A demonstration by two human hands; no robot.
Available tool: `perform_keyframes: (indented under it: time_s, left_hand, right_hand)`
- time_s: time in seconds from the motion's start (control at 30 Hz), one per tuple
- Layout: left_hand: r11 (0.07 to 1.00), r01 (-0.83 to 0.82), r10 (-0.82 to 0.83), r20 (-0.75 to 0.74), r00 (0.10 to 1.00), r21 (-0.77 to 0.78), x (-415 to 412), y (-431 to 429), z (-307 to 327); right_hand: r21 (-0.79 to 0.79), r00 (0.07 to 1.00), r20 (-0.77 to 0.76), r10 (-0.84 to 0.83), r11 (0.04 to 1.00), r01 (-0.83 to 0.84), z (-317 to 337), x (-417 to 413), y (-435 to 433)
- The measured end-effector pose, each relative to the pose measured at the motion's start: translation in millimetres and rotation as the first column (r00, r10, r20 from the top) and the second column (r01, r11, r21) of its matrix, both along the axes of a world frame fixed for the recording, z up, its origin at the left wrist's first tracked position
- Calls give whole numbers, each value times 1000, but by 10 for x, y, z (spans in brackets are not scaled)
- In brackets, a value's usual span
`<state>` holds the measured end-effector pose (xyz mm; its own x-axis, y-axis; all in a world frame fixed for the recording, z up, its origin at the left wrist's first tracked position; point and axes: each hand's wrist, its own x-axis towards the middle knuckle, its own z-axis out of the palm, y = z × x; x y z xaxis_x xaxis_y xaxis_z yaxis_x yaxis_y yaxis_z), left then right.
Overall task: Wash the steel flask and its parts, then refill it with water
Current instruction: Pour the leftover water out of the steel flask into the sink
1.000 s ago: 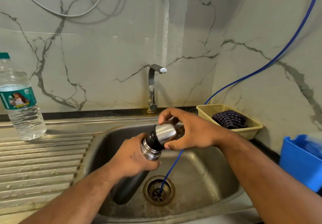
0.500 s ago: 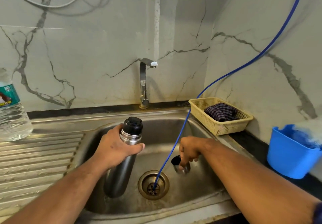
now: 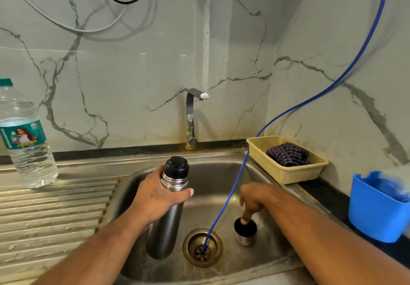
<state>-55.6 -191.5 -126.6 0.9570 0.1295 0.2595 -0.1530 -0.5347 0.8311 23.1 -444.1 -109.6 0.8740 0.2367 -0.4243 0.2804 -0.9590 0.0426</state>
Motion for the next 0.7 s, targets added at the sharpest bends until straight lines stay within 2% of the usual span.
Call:
perform_keyframes:
  time_s: [0.03, 0.1, 0.13, 0.23, 0.33, 0.4, 0.5, 0.6, 0.7]
  left_hand:
    - [1000, 7, -7, 7, 1000, -19, -7, -6, 9]
    - [997, 21, -20, 19, 1000, -69, -33, -26, 42]
    - [995, 30, -28, 24, 999, -99, -49, -46, 60]
    - [976, 53, -42, 56, 998, -209, -106, -164, 125]
    - [948, 20, 10, 92, 996, -319, -149, -336, 210]
    - [936, 16, 20, 98, 995, -352, -186, -423, 288]
    - [934, 106, -84, 79, 993, -342, -258, -434, 438]
    - [910, 226, -195, 123, 973, -347, -320, -351, 582]
    - [868, 335, -320, 102, 942, -367, -332, -331, 678]
  right_hand:
    - [133, 999, -15, 28, 991, -26, 7, -11, 14]
    - [443, 991, -84, 105, 895, -57, 69, -137, 132]
    - [533, 982, -119, 148, 844, -63, 89, -213, 234]
    - [693, 972, -148, 183, 720, -30, 43, -369, 571]
    - [855, 958, -164, 236, 518, 19, -92, -382, 748]
    - [904, 956, -139, 260, 428, 15, -120, -356, 751]
    - [915, 957, -130, 261, 403, 14, -100, -292, 661]
    - [884, 929, -135, 344, 465, -43, -77, -288, 580]
    - [859, 899, -182, 399, 509, -52, -51, -336, 537]
